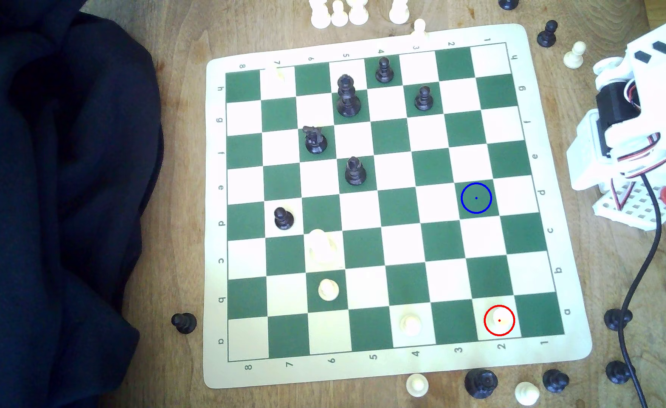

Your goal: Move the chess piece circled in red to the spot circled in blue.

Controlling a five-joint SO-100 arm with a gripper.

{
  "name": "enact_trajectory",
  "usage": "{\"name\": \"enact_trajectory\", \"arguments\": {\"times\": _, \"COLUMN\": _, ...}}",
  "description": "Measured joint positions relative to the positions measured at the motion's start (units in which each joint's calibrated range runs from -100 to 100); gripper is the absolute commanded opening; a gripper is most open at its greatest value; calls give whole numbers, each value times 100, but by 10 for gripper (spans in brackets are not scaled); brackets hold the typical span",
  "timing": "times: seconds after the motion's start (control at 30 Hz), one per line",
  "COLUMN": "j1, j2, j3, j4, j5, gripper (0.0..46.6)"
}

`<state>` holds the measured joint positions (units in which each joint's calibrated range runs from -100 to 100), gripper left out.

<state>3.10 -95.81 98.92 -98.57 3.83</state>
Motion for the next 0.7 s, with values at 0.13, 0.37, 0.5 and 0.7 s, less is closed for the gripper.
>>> {"name": "enact_trajectory", "arguments": {"times": 0.13, "j1": 0, "j2": 0, "j3": 0, "j4": 0, "j5": 0, "gripper": 2}}
{"name": "enact_trajectory", "arguments": {"times": 0.37, "j1": -133, "j2": -8, "j3": 0, "j4": 2112, "j5": 0, "gripper": 2}}
{"name": "enact_trajectory", "arguments": {"times": 0.5, "j1": -177, "j2": 8, "j3": -253, "j4": 4470, "j5": 0, "gripper": 2}}
{"name": "enact_trajectory", "arguments": {"times": 0.7, "j1": -177, "j2": 17, "j3": -1121, "j4": 8135, "j5": -15, "gripper": 6}}
